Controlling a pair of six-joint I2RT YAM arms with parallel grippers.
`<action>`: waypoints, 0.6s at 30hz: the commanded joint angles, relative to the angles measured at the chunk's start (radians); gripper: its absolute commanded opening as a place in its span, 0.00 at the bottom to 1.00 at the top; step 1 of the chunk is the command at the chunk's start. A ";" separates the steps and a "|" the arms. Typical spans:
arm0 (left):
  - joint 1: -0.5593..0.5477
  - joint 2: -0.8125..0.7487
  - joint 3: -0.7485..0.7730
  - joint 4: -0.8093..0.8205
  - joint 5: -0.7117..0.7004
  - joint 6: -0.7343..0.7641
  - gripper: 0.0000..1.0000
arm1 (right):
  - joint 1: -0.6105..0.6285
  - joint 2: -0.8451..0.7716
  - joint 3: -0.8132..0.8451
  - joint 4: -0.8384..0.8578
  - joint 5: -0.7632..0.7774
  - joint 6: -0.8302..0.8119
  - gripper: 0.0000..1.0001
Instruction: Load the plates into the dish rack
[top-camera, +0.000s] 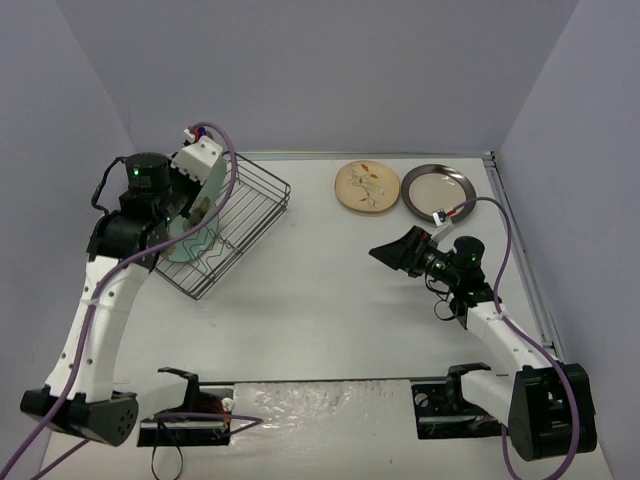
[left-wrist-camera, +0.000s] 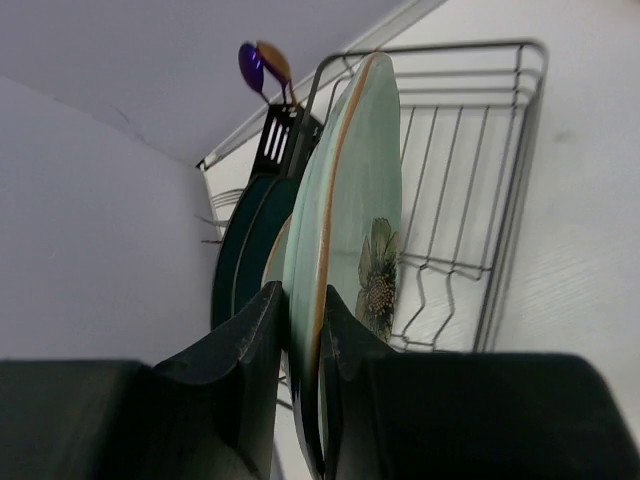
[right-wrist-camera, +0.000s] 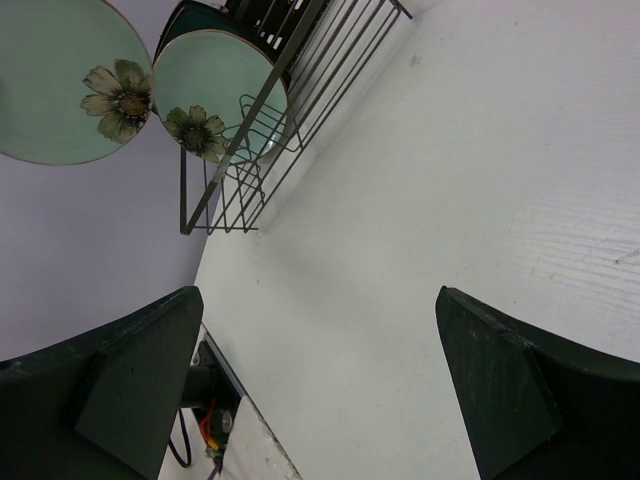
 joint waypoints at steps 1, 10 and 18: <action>0.113 0.057 0.007 0.135 0.085 0.256 0.00 | -0.003 0.014 0.021 0.050 -0.019 -0.030 1.00; 0.279 0.160 -0.042 0.193 0.227 0.309 0.00 | -0.002 0.027 0.017 0.047 -0.022 -0.037 1.00; 0.314 0.199 -0.106 0.219 0.287 0.325 0.00 | -0.002 0.038 0.016 0.048 -0.020 -0.039 1.00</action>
